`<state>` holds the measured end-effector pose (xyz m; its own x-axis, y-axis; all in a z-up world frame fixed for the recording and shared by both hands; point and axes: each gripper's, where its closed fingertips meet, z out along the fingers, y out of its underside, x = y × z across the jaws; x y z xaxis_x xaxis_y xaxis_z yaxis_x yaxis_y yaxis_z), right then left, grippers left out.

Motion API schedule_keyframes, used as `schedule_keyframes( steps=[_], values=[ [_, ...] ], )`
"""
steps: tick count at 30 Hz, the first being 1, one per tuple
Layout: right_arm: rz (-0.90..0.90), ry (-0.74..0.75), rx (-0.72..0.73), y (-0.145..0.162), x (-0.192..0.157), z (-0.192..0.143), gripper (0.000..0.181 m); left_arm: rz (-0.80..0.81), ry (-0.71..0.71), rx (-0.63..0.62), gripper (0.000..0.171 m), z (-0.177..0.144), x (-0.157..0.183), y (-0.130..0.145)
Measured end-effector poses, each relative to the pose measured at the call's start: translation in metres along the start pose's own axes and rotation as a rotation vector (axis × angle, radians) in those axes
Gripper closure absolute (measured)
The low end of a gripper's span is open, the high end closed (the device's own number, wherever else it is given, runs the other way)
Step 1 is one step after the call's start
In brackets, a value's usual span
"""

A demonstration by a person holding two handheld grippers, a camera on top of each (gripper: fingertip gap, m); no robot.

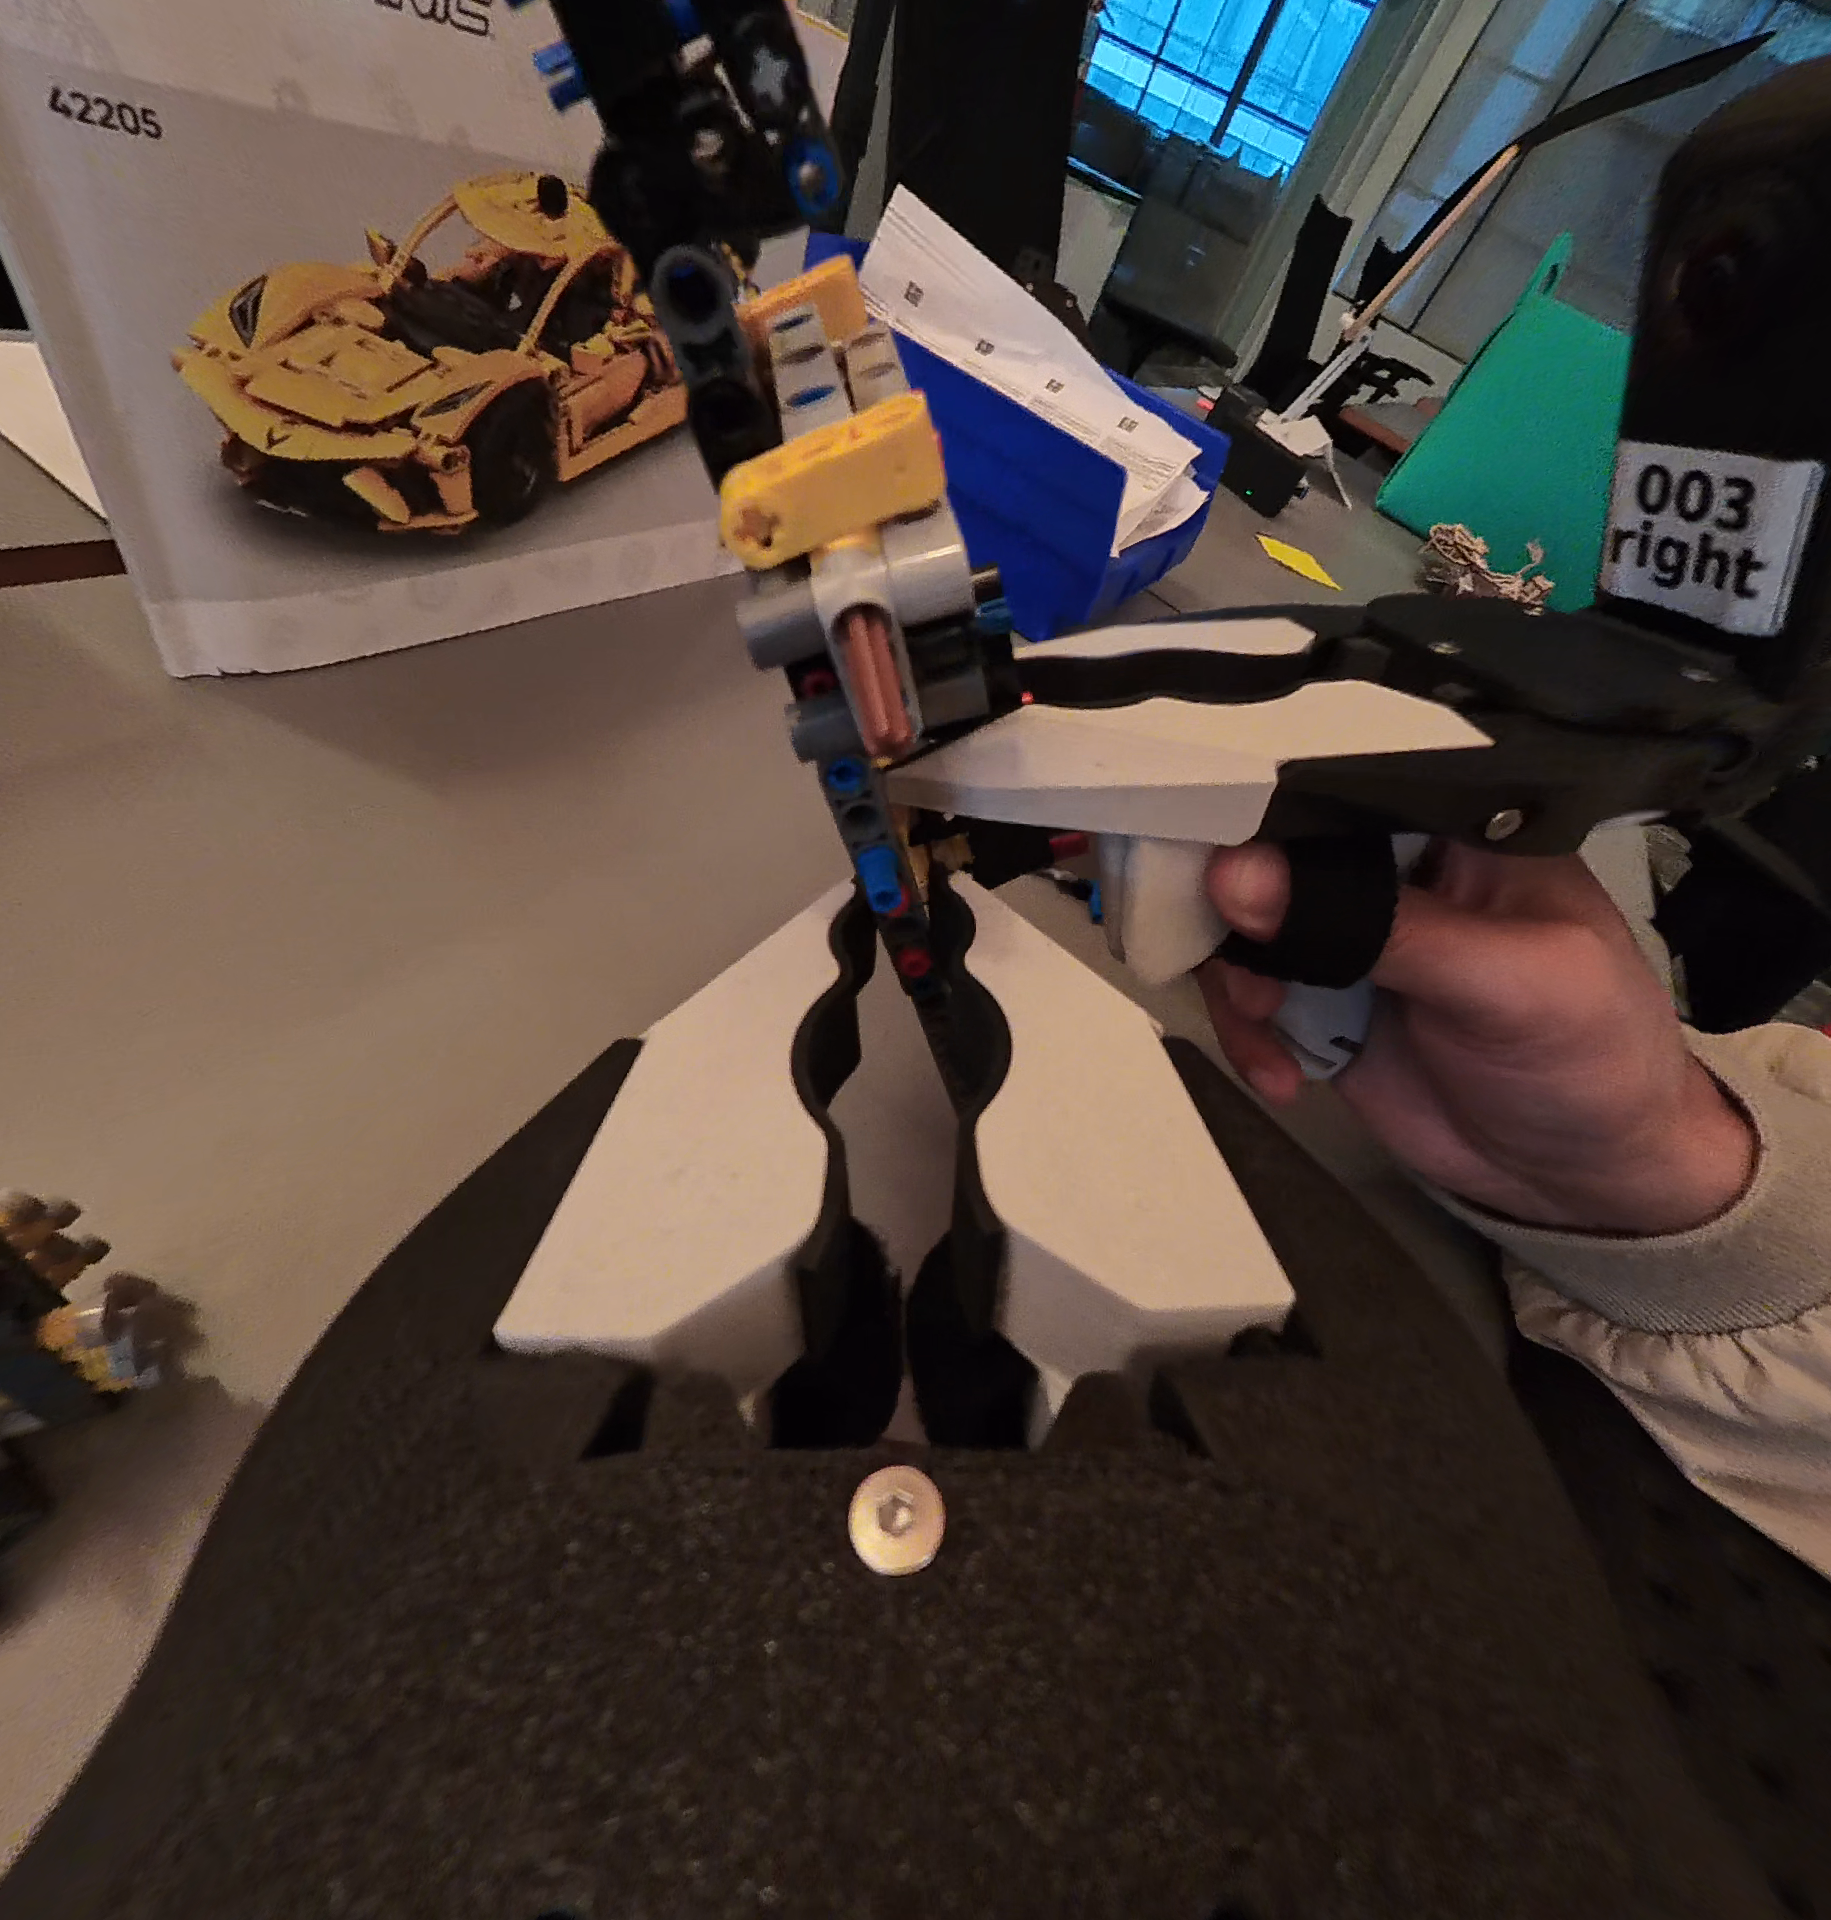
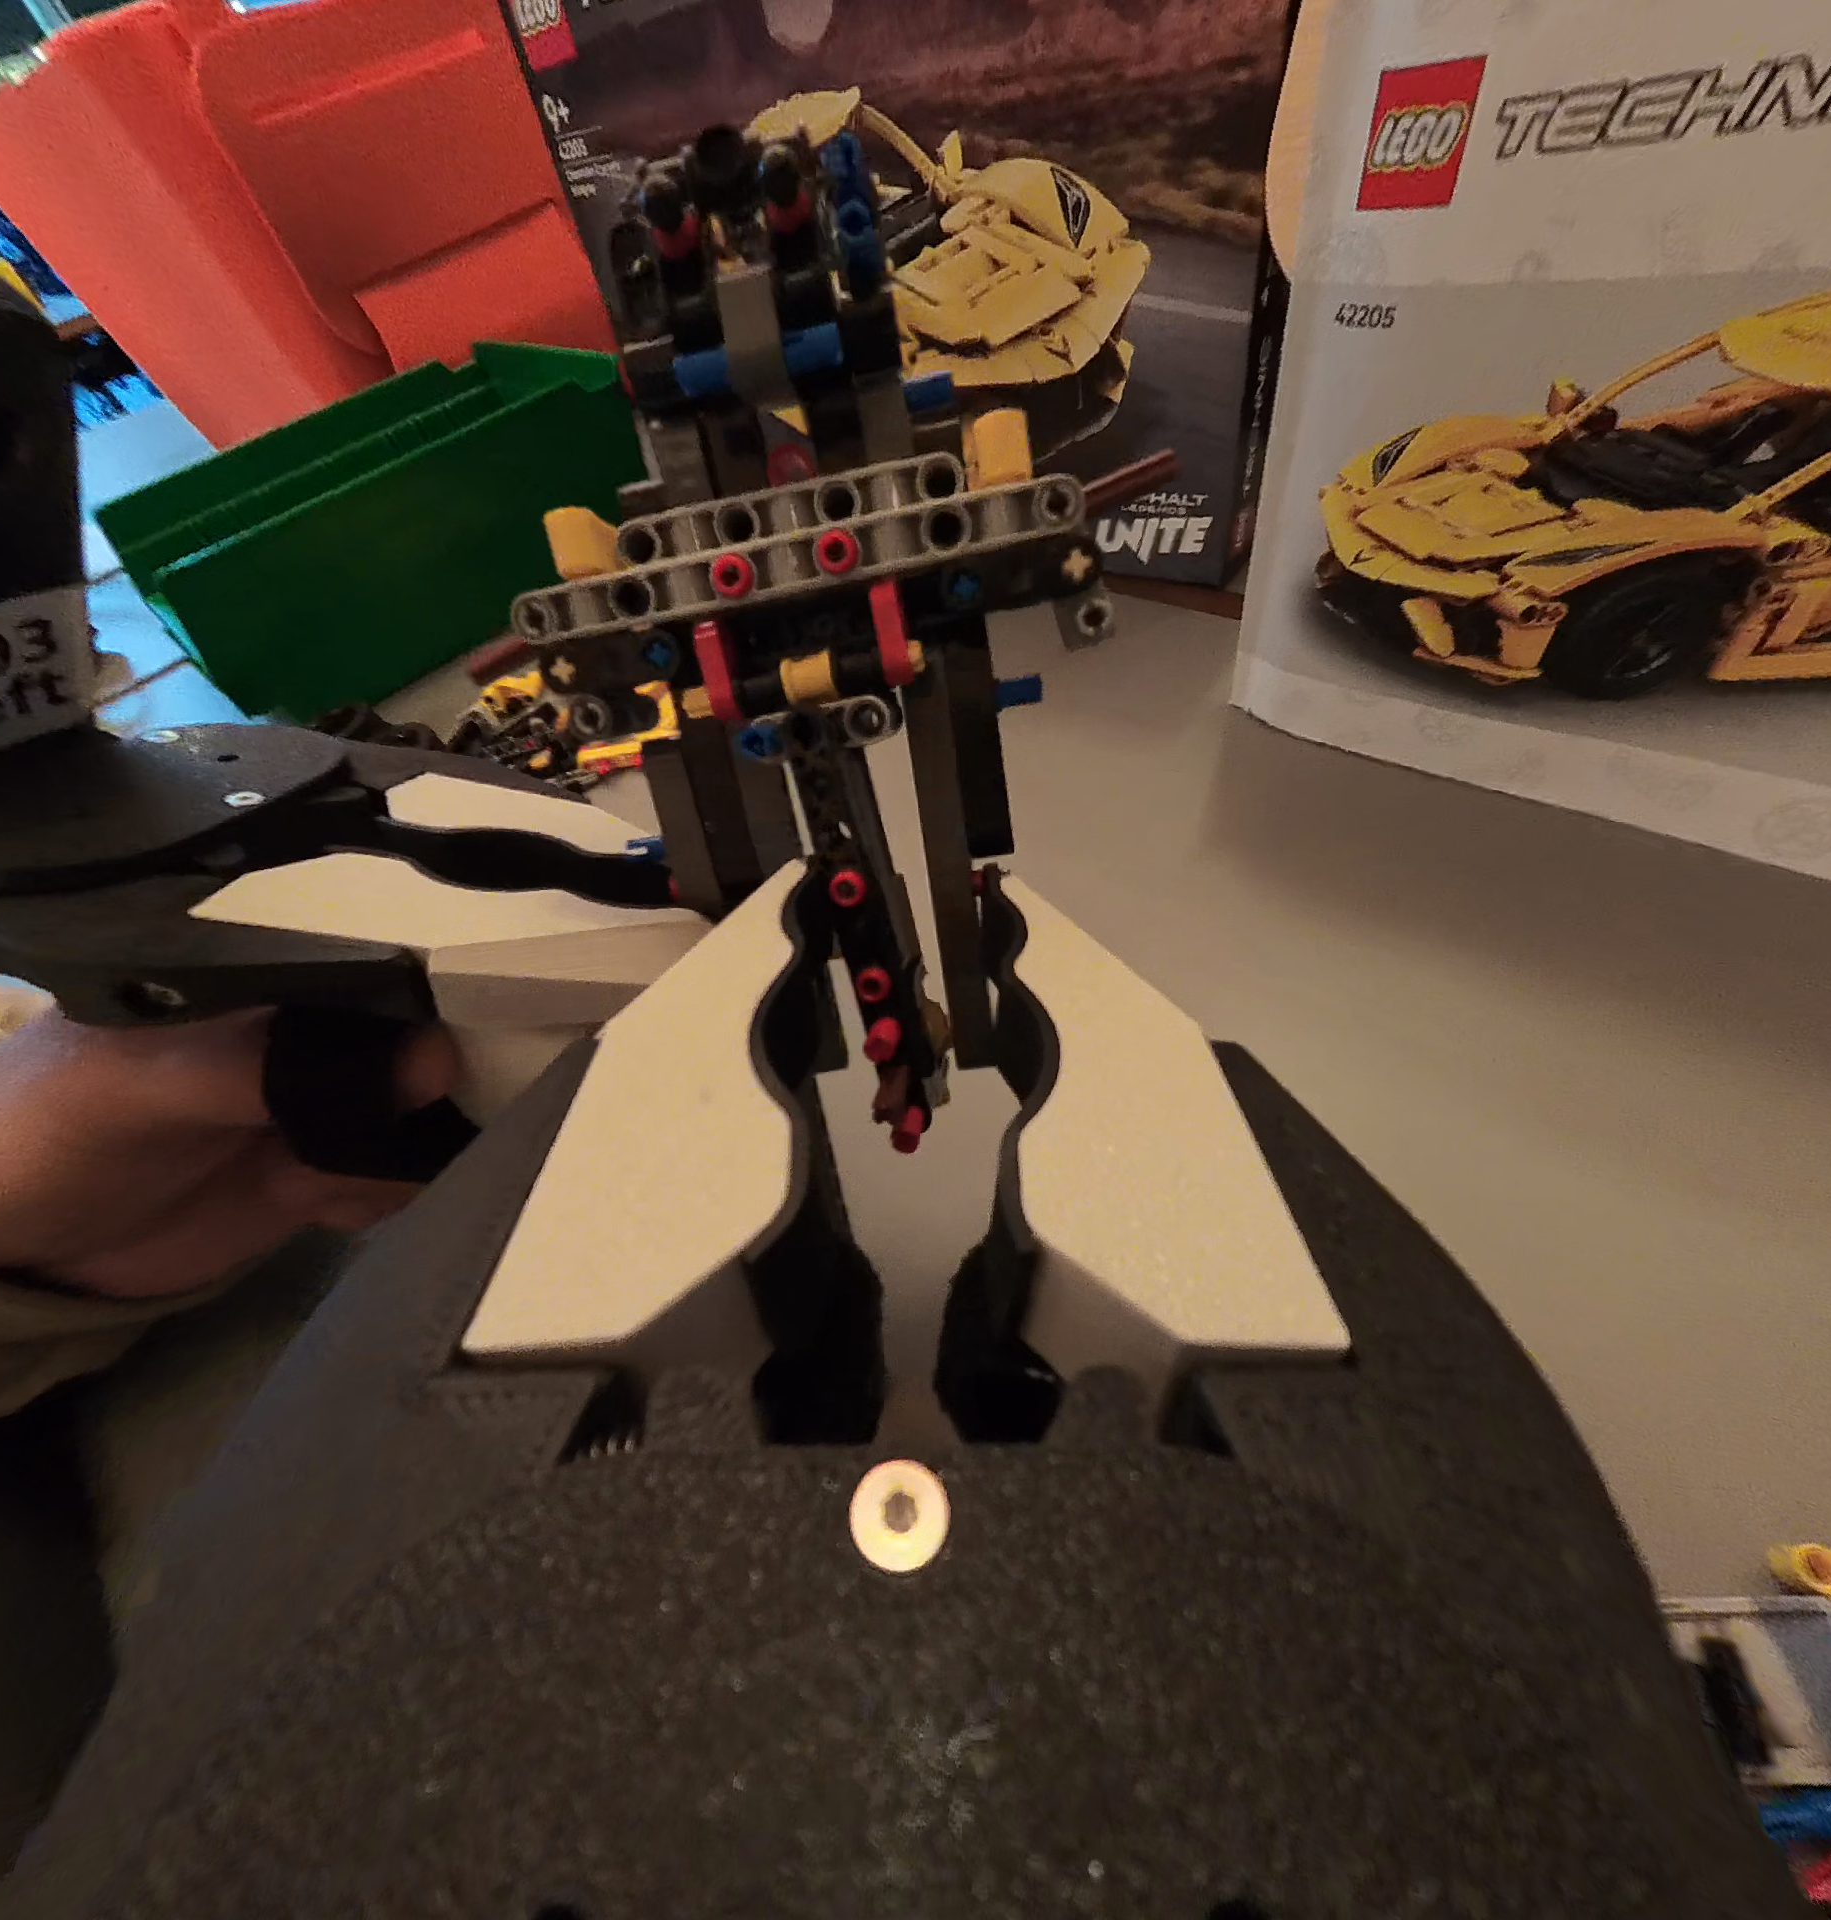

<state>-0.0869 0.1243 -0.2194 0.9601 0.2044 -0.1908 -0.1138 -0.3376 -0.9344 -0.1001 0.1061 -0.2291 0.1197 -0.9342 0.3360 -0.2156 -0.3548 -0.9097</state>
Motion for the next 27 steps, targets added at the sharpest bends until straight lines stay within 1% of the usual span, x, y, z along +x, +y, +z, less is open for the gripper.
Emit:
schedule_keyframes(
  steps=[3, 4, 7, 8, 9, 11, 13, 15, 17, 19, 21, 23, 25, 27],
  values=[
    [-0.092, 0.047, -0.002, -0.003, 0.002, 0.001, 0.155, -0.005, -0.001, -0.001, 0.162, -0.001, 0.0, -0.002],
    [-0.121, 0.089, 0.006, -0.006, 0.009, -0.001, 0.156, -0.006, 0.008, 0.004, 0.162, -0.001, 0.002, -0.003],
    [-0.15, 0.104, -0.002, -0.006, 0.008, -0.002, 0.156, 0.0, -0.001, 0.016, 0.163, -0.002, 0.001, -0.005],
    [-0.171, 0.103, -0.035, -0.003, 0.009, -0.001, 0.156, -0.022, 0.013, 0.016, 0.164, -0.002, -0.001, -0.005],
    [-0.154, 0.089, -0.035, -0.002, 0.008, 0.0, 0.156, -0.055, 0.033, 0.014, 0.163, -0.002, -0.002, -0.004],
    [-0.098, 0.047, -0.035, -0.001, 0.007, -0.001, 0.155, -0.115, 0.079, 0.011, 0.163, -0.002, -0.003, -0.003],
    [-0.036, -0.012, -0.064, 0.008, 0.006, 0.002, 0.153, -0.18, 0.119, -0.015, 0.164, -0.002, -0.004, 0.002],
    [-0.016, -0.105, -0.071, 0.01, 0.001, 0.0, 0.148, -0.278, 0.171, 0.001, 0.164, -0.005, -0.006, 0.002],
    [0.021, -0.164, -0.071, 0.009, 0.001, -0.007, 0.137, -0.363, 0.21, 0.022, 0.164, -0.009, -0.011, -0.001],
    [0.046, -0.219, -0.054, 0.006, -0.003, -0.012, 0.134, -0.4, 0.25, 0.036, 0.164, -0.012, -0.011, -0.004],
    [0.028, -0.244, -0.04, 0.004, -0.006, -0.014, 0.132, -0.427, 0.299, 0.062, 0.164, -0.015, -0.009, -0.009],
    [0.034, -0.283, -0.003, -0.002, -0.013, -0.017, 0.133, -0.459, 0.351, 0.074, 0.164, -0.018, -0.005, -0.013],
    [0.063, -0.325, 0.012, -0.005, -0.018, -0.017, 0.128, -0.491, 0.412, 0.081, 0.164, -0.02, 0.001, -0.015],
    [0.116, -0.376, 0.027, -0.007, -0.023, -0.018, 0.123, -0.56, 0.496, 0.091, 0.164, -0.024, 0.007, -0.018]
  ],
)
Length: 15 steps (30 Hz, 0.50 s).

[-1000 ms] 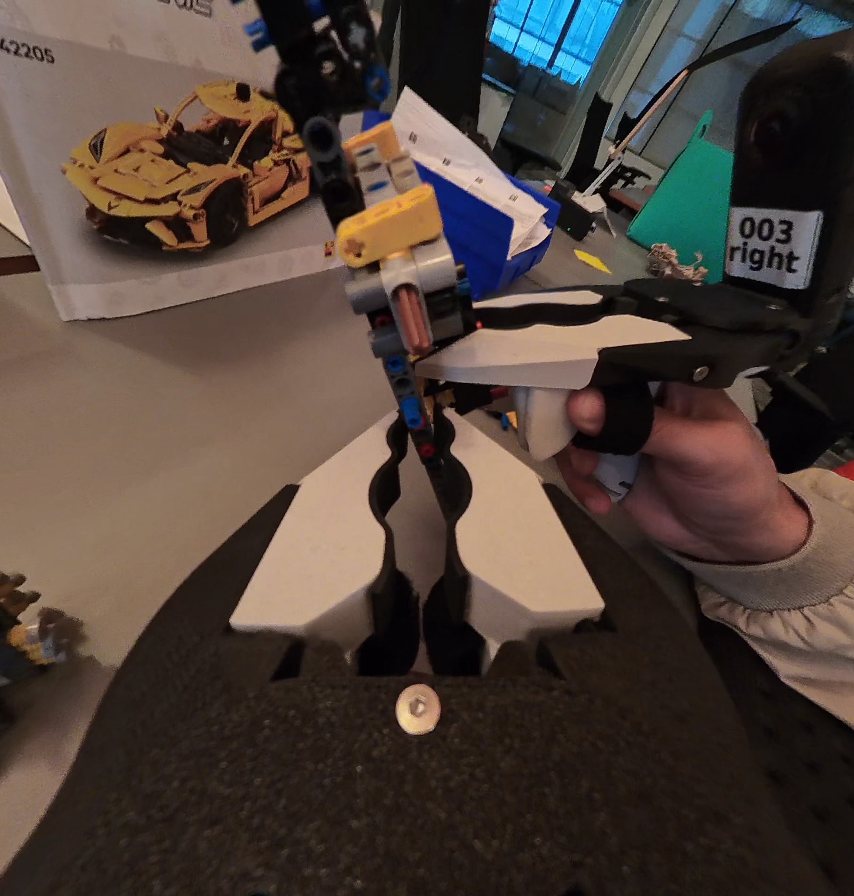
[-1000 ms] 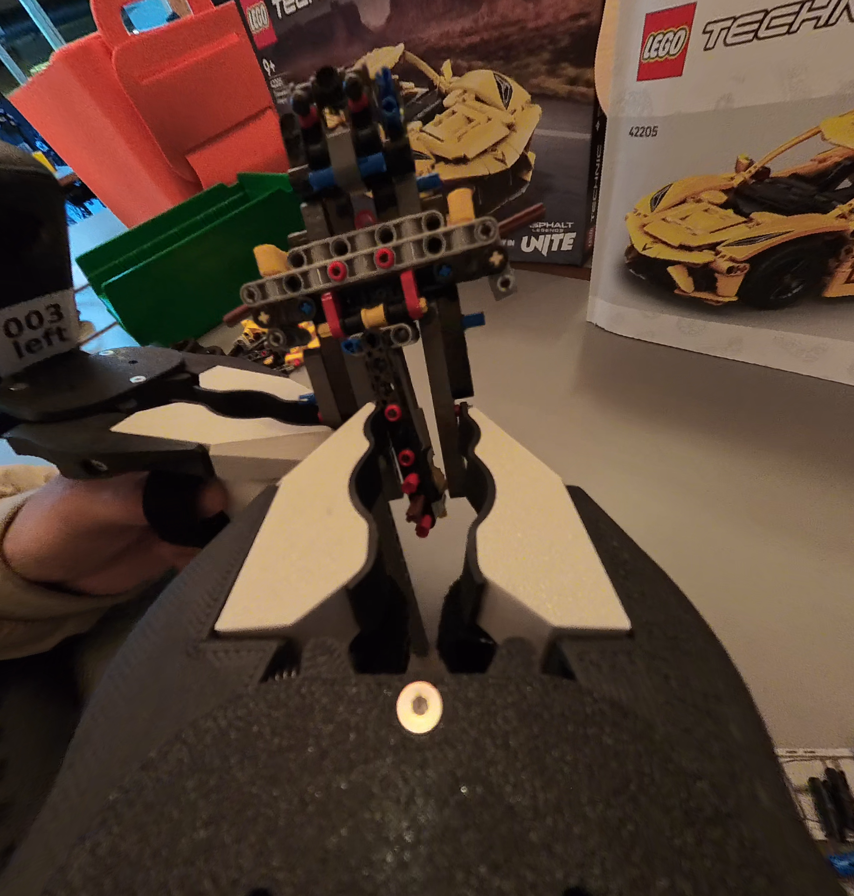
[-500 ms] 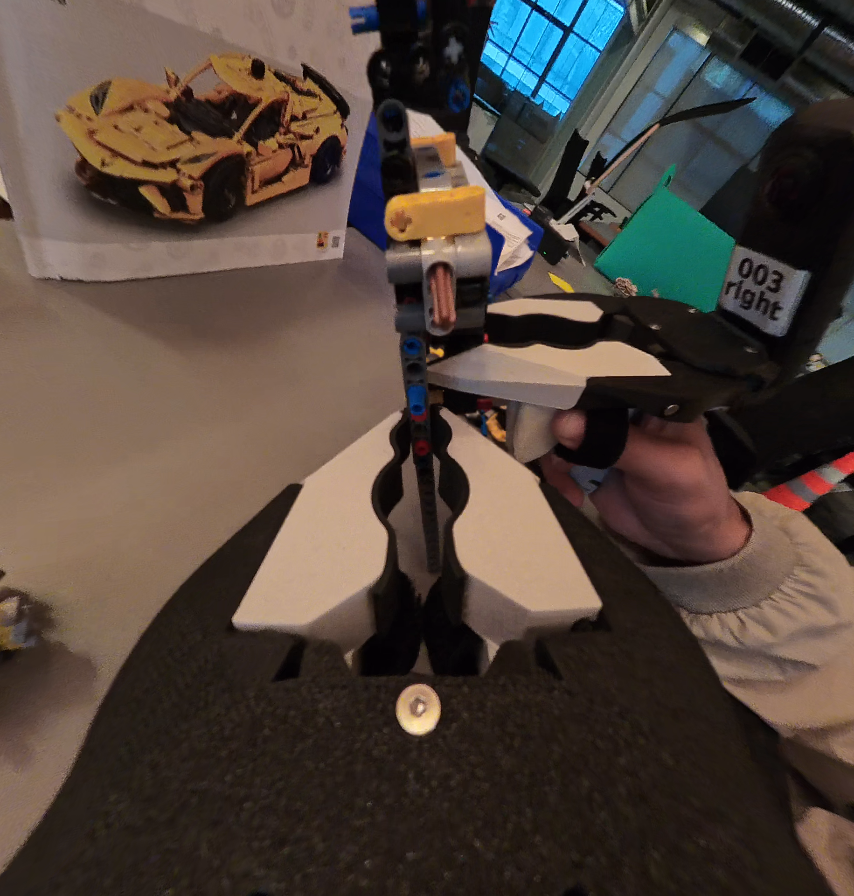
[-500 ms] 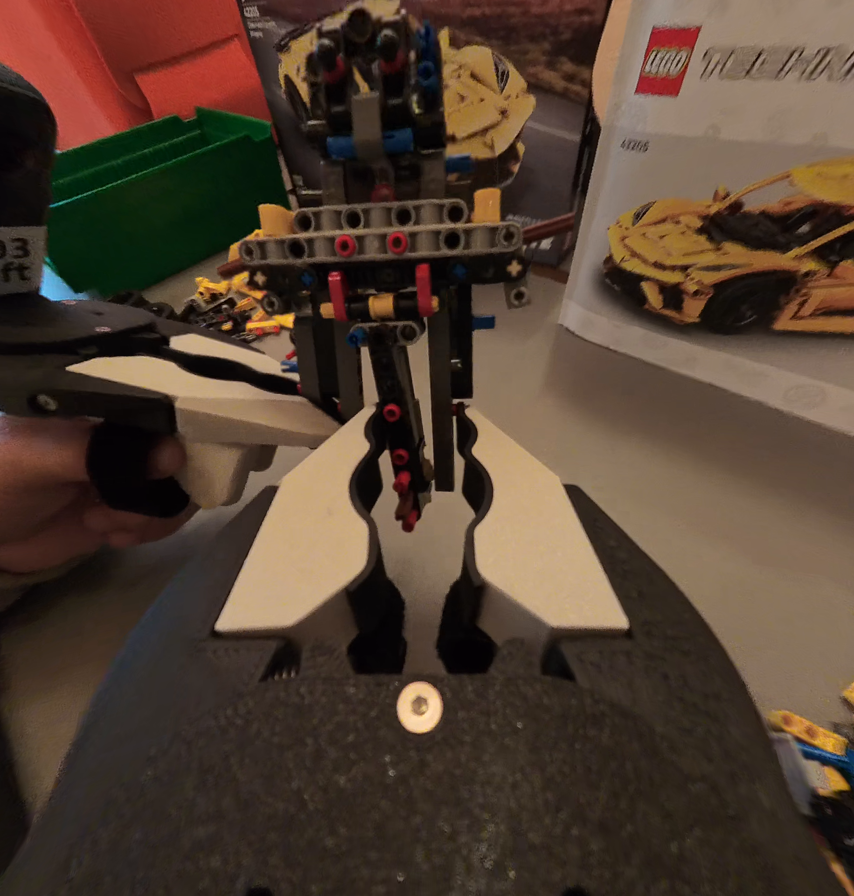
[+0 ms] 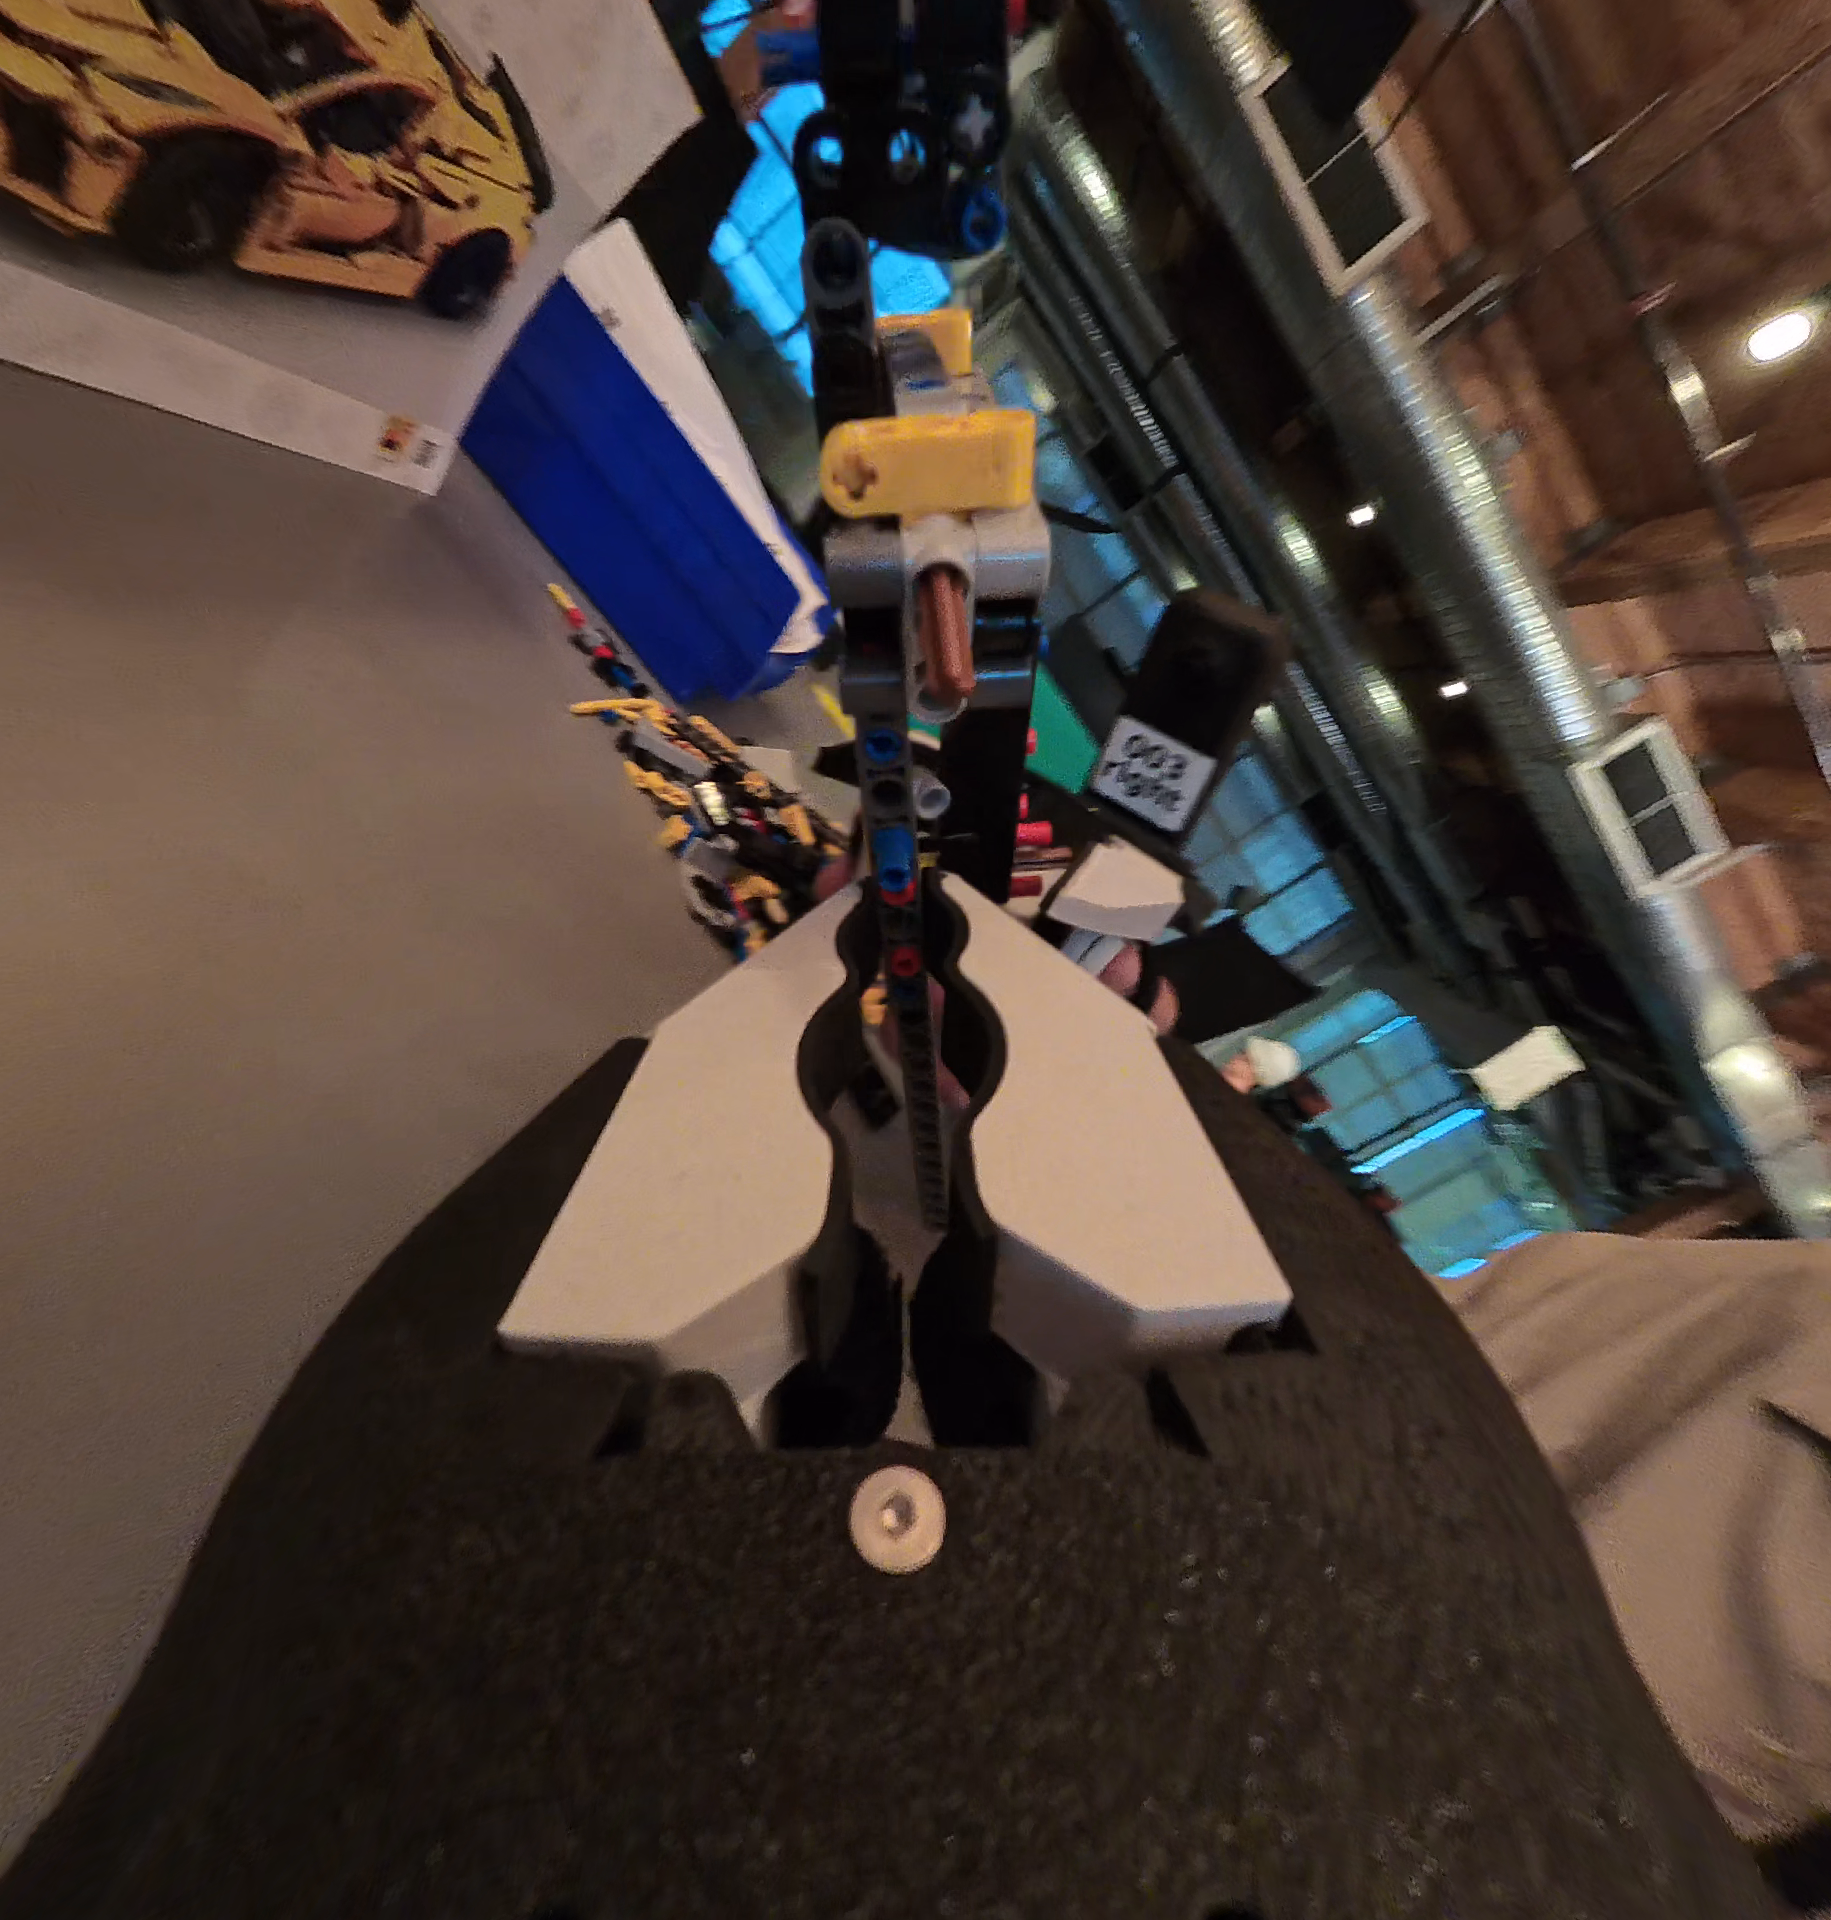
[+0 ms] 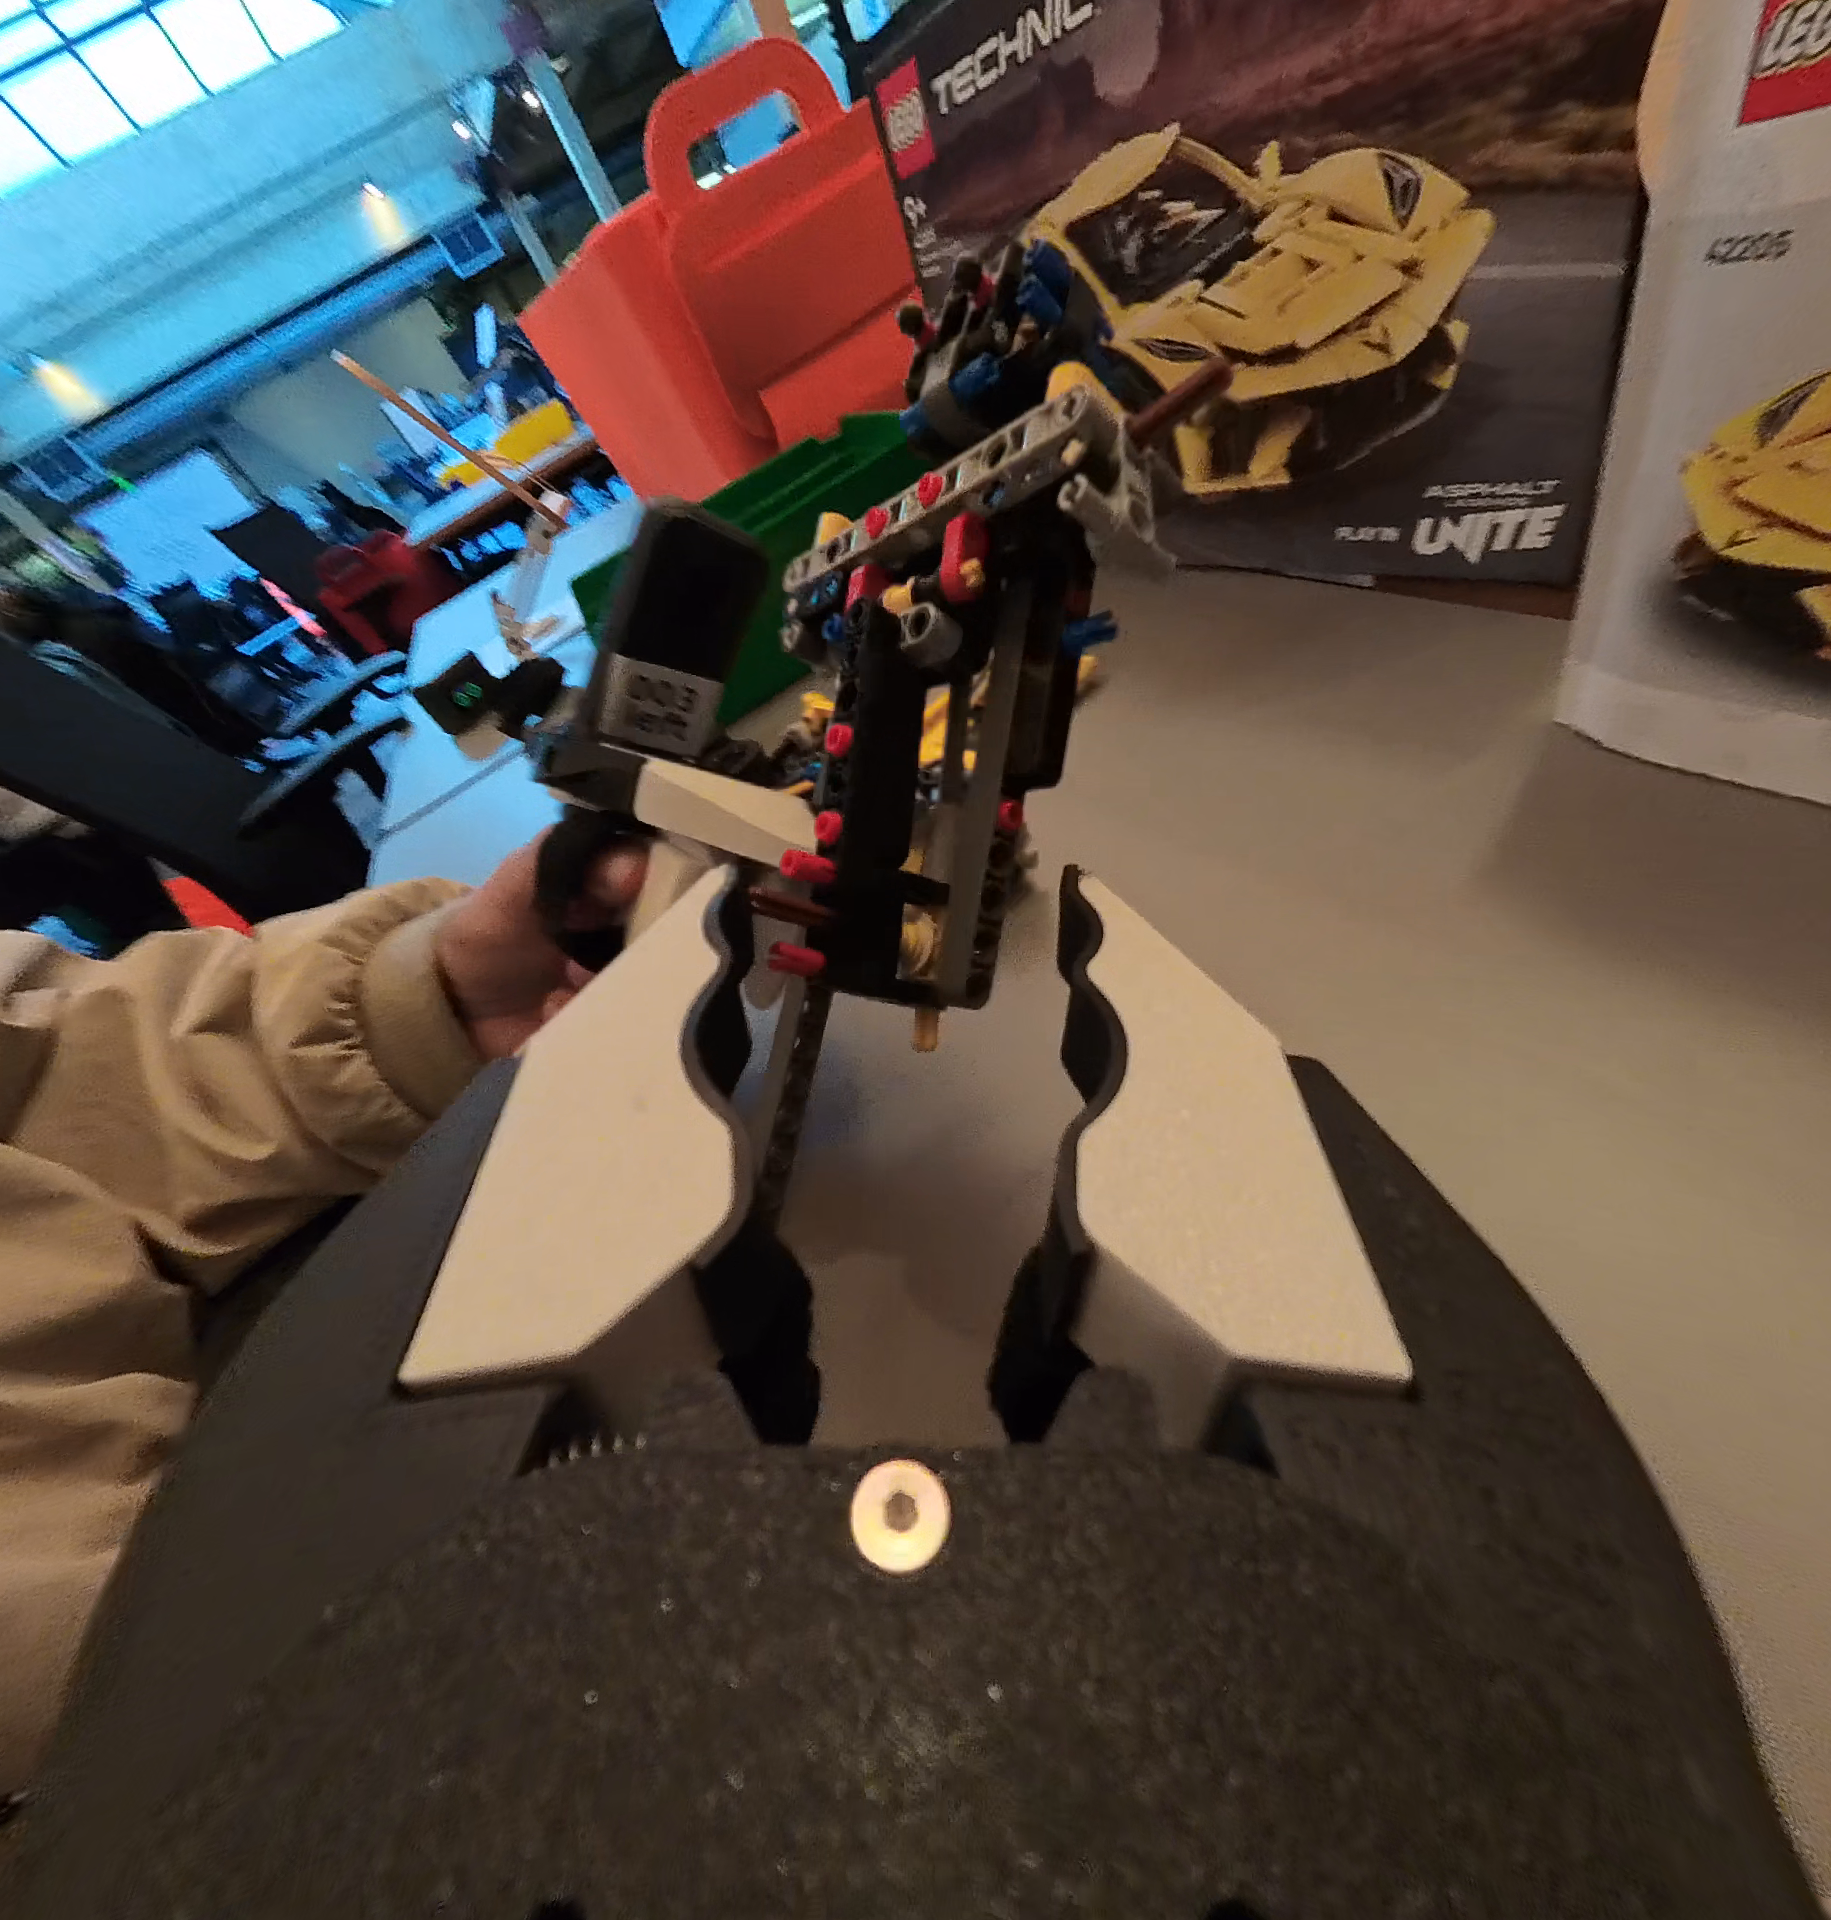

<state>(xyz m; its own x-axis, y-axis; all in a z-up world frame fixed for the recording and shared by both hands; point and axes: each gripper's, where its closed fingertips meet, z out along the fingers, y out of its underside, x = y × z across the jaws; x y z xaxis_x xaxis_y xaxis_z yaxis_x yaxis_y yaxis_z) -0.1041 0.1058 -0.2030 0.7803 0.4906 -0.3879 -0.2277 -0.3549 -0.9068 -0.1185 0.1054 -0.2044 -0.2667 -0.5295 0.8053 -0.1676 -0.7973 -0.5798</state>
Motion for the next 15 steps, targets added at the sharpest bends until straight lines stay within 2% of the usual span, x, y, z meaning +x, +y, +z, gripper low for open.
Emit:
schedule_keyframes(
  steps=[4, 6, 9, 12, 15],
  values=[
    [0.042, -0.136, -0.007, -0.001, -0.022, 0.0, 0.127, -0.191, 0.172, -0.006, 0.164, 0.001, 0.011, 0.003],
    [0.131, -0.193, -0.006, -0.002, -0.024, -0.004, 0.13, -0.133, 0.14, -0.018, 0.164, 0.002, 0.01, 0.005],
    [0.335, -0.374, 0.041, -0.012, -0.032, -0.015, 0.133, -0.032, 0.109, -0.051, 0.164, 0.003, 0.015, 0.005],
    [0.324, -0.325, 0.016, -0.006, -0.025, -0.012, 0.134, 0.023, 0.028, -0.068, 0.161, 0.003, 0.006, 0.006],
    [0.269, -0.281, 0.021, -0.006, -0.023, -0.009, 0.134, -0.036, 0.045, -0.065, 0.16, 0.002, 0.004, 0.005]
  ],
)
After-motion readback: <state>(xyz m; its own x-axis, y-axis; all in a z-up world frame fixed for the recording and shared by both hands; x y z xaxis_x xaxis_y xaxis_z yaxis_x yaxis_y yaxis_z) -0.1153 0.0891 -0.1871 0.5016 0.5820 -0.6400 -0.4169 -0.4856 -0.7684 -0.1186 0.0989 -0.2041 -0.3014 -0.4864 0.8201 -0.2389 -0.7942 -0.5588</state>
